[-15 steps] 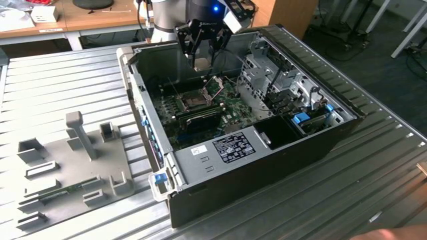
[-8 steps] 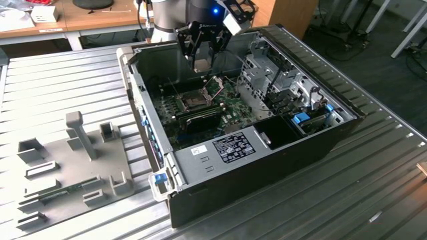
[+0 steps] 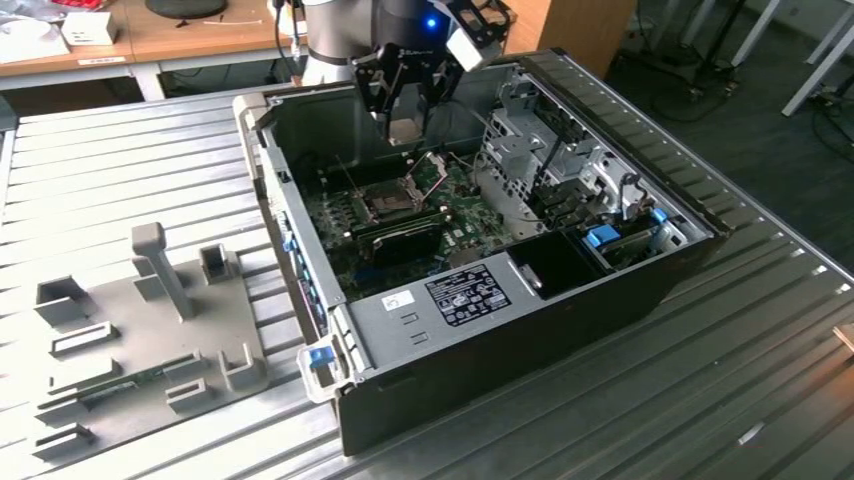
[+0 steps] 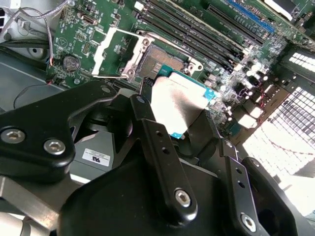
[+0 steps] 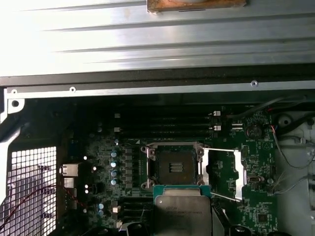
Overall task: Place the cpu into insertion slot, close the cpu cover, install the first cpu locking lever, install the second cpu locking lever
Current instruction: 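Place the cpu into insertion slot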
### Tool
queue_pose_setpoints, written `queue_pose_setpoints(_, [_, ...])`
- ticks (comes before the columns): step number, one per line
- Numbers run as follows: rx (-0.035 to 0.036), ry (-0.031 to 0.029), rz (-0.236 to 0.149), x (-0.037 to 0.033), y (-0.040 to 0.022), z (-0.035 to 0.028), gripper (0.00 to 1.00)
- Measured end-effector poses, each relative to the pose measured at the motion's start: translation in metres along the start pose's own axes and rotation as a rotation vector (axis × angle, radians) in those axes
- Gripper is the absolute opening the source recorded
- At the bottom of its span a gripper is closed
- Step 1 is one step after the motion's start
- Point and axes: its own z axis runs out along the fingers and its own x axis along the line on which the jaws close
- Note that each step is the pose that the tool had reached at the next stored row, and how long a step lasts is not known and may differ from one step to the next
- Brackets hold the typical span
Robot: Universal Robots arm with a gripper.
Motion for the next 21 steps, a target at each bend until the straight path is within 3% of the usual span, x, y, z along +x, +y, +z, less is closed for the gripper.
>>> queue_pose_setpoints(6, [0.0002, -0.0006, 0.000, 0.0000, -0.0001, 0.0032, 0.54])
queue_pose_setpoints(15, [0.0002, -0.0006, 0.000, -0.0002, -0.0004, 0.0167, 0.54])
queue_pose_setpoints(21, [0.0005, -0.0005, 0.000, -0.0003, -0.0004, 0.0190, 0.54])
